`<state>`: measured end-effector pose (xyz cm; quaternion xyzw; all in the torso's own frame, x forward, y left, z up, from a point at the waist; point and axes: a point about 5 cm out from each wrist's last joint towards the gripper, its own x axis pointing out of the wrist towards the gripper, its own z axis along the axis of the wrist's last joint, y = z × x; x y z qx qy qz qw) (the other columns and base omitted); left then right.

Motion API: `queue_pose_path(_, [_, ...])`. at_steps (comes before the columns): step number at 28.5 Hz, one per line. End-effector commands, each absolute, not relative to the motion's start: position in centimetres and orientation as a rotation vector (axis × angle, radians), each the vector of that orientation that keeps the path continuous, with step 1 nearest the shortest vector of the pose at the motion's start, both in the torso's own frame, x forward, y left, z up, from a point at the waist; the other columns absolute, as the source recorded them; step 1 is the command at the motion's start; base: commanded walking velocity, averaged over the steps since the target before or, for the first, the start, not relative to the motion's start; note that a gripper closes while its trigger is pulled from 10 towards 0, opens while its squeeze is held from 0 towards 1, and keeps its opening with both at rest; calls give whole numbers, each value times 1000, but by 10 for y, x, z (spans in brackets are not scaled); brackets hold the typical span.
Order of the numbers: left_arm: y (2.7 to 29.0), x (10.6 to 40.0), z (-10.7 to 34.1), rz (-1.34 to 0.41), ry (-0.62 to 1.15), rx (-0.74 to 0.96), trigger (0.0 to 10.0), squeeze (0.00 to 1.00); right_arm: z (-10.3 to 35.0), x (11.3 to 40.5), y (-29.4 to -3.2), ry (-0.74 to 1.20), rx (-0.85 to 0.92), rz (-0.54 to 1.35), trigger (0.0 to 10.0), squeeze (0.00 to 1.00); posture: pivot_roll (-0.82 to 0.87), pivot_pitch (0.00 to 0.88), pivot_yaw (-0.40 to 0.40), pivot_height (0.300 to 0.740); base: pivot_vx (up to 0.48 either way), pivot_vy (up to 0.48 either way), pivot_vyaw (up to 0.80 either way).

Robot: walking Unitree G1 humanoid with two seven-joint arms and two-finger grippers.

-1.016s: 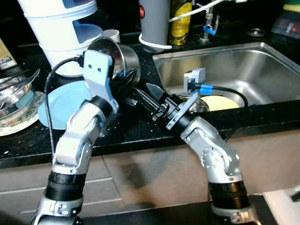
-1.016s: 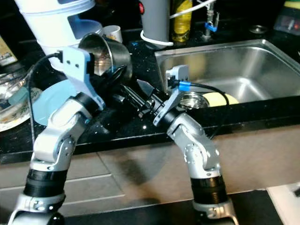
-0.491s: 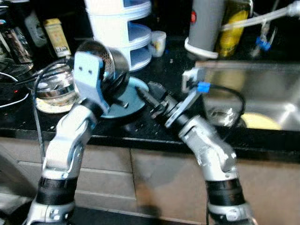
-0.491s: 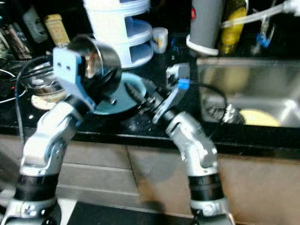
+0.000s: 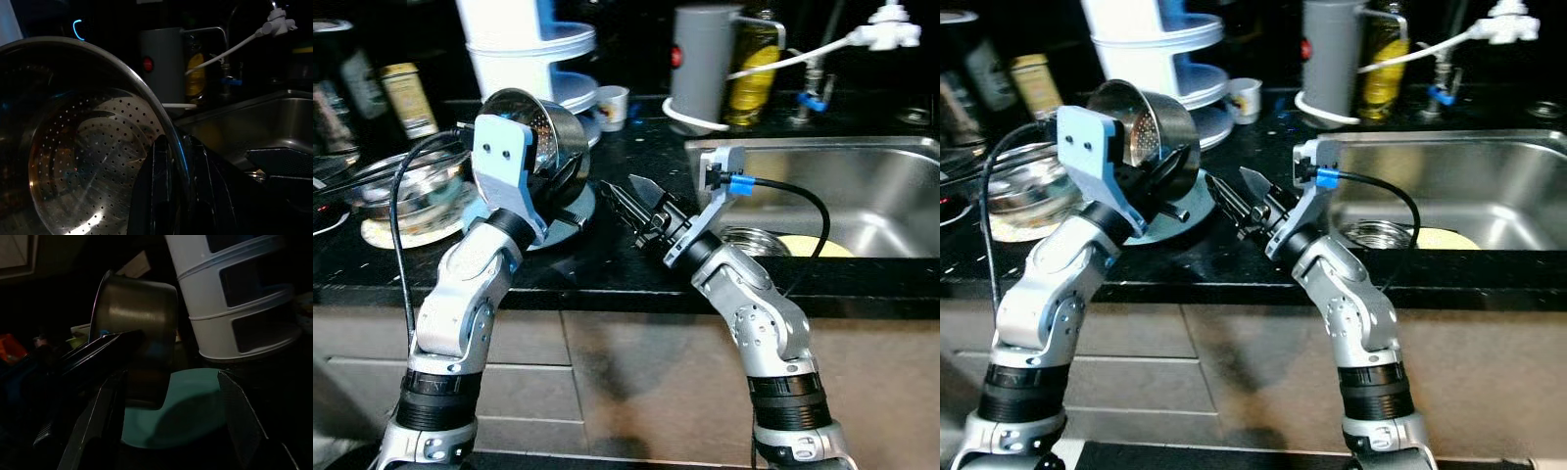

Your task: Kitchen organization

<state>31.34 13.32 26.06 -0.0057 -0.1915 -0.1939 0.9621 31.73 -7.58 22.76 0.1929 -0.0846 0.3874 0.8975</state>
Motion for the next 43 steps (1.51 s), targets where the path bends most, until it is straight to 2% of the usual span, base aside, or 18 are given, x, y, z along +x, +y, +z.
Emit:
queue_pose_path(1, [134,313,267,-396,-409,-10,10000,0,227,317,-74,-175,400,805,10000,0,8,0,39,740,0,-442,0])
queue_pose_path(19, [132,314,270,-400,-419,-20,10000,0,228,319,-76,-178,403,797,10000,0,10,0,42,740,0,-417,0])
queue_pose_path(43, [138,315,275,-381,-446,-34,10000,0,227,321,-79,-175,400,791,10000,0,10,0,38,740,12,0,0])
